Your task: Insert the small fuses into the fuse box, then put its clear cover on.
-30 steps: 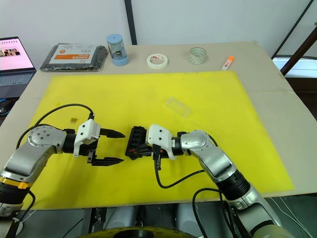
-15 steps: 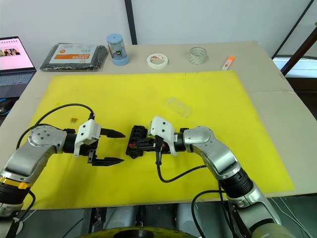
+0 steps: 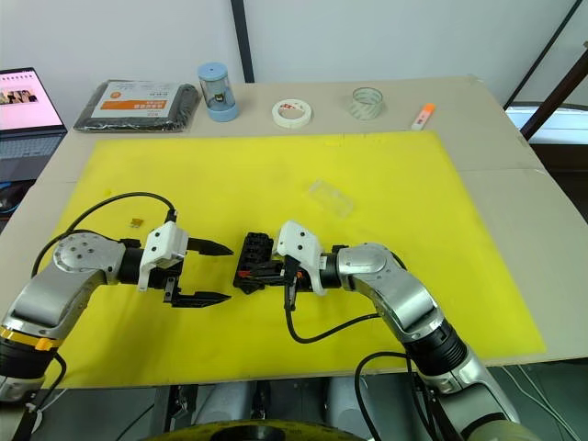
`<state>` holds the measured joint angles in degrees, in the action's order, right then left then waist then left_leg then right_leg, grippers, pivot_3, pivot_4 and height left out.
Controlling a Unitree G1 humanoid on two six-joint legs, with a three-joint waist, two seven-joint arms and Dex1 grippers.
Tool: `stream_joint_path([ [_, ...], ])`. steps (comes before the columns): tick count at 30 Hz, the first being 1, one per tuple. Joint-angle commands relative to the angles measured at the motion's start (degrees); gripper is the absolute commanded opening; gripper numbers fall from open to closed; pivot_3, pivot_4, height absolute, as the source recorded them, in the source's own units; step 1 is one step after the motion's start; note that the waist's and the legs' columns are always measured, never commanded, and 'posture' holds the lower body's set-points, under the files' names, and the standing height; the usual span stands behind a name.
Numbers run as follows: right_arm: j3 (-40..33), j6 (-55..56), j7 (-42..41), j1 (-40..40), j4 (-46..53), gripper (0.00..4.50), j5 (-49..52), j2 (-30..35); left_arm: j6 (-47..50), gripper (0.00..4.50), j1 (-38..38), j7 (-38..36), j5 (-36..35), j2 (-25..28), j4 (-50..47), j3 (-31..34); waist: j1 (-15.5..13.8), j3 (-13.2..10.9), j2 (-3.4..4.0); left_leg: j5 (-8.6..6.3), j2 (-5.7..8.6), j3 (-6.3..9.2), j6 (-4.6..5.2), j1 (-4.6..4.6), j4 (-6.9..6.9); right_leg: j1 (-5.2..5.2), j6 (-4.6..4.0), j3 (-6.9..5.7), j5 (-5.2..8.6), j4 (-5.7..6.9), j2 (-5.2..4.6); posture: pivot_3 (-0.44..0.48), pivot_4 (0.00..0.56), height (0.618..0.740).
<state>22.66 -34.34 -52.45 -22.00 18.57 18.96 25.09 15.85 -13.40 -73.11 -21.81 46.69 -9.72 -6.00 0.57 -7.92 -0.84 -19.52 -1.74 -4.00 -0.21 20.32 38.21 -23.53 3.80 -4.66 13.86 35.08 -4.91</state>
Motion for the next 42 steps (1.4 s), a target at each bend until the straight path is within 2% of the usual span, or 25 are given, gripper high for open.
stream_joint_path([
  [1, 0.31, 1.35, -0.37, 0.27, 1.58, 0.00, -0.07, 0.02, -0.65, 4.44, -0.20, 0.09, 0.06, -0.09, -1.37, 0.29, 0.00, 0.00, 0.00, 0.00, 0.00, 0.00, 0.00, 0.00, 0.00, 0.00, 0.00, 0.00, 0.00, 0.00, 0.00, 0.000, 0.150, 0.740],
  [30, 0.13, 4.55, -0.34, -1.07, -1.20, 0.00, -1.17, 0.00, -0.58, 4.44, 0.00, 0.17, 0.04, -0.07, -1.42, 0.37, 0.01, 0.00, 0.00, 0.03, 0.01, 0.00, -0.06, 0.00, 0.00, 0.00, 0.00, 0.00, 0.00, 0.01, 0.00, 0.000, 0.150, 0.740],
  [42, 1.51, 5.49, -0.21, 1.15, -1.70, 0.00, -3.14, 0.43, -0.55, 4.44, 0.00, 0.66, 0.01, -0.26, -1.51, 0.31, 0.00, 0.01, -0.01, 0.04, 0.01, 0.00, -0.07, -0.01, 0.00, 0.01, 0.00, 0.00, 0.00, 0.01, 0.00, 0.000, 0.150, 0.740],
])
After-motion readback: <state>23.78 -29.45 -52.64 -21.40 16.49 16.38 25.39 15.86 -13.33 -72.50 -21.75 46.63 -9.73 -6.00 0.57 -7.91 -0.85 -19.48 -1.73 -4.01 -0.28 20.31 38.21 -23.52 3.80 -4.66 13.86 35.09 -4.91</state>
